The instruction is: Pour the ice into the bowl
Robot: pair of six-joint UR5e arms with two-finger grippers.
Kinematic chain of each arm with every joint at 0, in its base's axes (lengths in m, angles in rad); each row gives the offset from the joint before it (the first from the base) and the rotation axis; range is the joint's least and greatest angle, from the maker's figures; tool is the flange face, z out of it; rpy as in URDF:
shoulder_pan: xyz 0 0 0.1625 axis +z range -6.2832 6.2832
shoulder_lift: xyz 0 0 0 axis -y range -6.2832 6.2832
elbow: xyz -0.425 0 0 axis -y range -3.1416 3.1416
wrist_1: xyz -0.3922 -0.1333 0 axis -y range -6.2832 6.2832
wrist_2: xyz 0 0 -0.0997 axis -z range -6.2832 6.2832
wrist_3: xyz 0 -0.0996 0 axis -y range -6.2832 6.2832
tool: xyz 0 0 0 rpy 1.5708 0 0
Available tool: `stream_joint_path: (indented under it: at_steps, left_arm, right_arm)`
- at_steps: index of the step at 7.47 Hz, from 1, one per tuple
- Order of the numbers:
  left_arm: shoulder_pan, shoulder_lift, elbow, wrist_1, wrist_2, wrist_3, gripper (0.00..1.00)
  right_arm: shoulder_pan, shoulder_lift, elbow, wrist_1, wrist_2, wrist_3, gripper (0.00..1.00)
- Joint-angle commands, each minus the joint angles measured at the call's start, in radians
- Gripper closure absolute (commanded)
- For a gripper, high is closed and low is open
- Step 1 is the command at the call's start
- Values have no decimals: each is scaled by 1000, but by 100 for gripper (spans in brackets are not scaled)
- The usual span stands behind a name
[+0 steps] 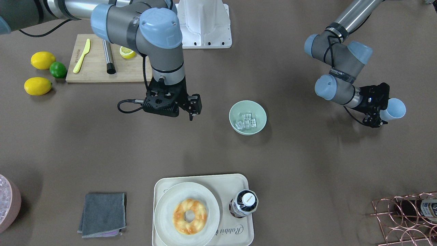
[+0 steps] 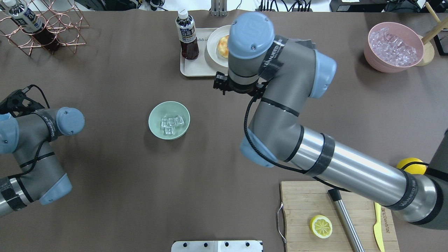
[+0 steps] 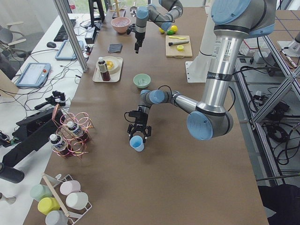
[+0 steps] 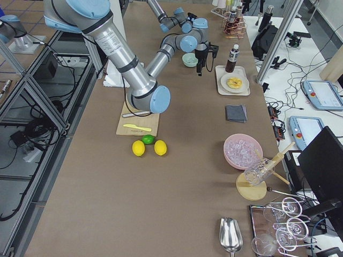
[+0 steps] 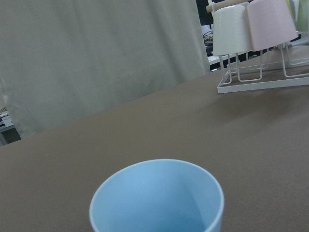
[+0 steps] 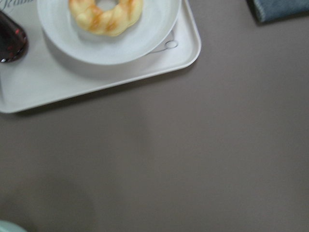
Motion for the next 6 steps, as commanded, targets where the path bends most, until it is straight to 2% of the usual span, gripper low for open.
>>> stream_joint_path:
  at_steps: [1,3,4,6]
  left_arm:
    - [-35,5,-136,41,-5,115,2]
    - [-62,7,-245,84,-31,216,2]
    - [-89,5,-297,90,-76,288,2]
    - [-161,5,-319,86,-116,411,2]
  right_arm:
    - [-114,146,-126,8,-40,16,1]
    - [-142,258,-318,92,-72,17,1]
    - [-147,272,-361,121,-77,14,1]
    - [-145,269,-383,134,-97,6,1]
